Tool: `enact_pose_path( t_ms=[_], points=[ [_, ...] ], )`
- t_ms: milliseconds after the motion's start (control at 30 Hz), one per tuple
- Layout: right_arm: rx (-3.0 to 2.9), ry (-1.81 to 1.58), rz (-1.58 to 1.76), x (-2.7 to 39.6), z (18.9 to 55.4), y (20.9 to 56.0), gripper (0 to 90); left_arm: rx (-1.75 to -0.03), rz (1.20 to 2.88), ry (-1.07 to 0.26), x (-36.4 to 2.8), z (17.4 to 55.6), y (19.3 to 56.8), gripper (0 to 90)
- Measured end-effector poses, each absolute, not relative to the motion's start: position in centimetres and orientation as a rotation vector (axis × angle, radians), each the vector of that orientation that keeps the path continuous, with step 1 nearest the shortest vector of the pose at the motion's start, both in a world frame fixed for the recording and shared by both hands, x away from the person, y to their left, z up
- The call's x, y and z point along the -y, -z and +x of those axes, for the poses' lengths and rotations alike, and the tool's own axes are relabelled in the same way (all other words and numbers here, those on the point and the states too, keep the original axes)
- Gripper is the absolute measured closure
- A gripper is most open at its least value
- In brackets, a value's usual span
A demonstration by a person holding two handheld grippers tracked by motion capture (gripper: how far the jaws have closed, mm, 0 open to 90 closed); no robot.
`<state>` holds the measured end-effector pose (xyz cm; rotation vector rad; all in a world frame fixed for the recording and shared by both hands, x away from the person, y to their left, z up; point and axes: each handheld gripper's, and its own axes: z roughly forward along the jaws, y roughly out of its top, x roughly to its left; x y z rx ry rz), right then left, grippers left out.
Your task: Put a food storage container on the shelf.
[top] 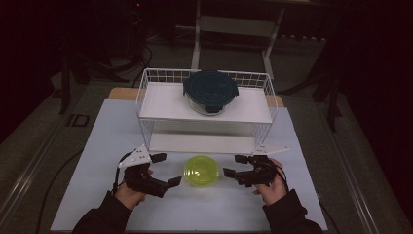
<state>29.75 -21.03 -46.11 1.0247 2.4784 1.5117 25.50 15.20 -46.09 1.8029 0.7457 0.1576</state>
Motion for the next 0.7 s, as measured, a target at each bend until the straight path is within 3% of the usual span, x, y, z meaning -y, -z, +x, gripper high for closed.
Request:
enact_pose_path(
  t_ms=[200,267,500,700],
  points=[
    [-2.525,-1.444,1.088,19.8,30.5,47.0,19.1,-0.844,1.818,-0.090,-14.6,27.0,46.8,0.0],
    [-2.530,-1.416,1.172,19.1,30.9,47.6,14.2,-0.908,1.812,-0.025,-14.3,27.7,47.6,0.0],
    [-2.576,-1.466,1.378,18.0,31.9,48.9,14.9,-1.021,1.764,0.138,-14.1,29.1,49.2,5.1],
    [-2.579,-1.479,1.491,18.0,32.1,49.5,32.7,-1.136,1.740,0.261,-13.7,29.9,50.5,24.8]
  ],
)
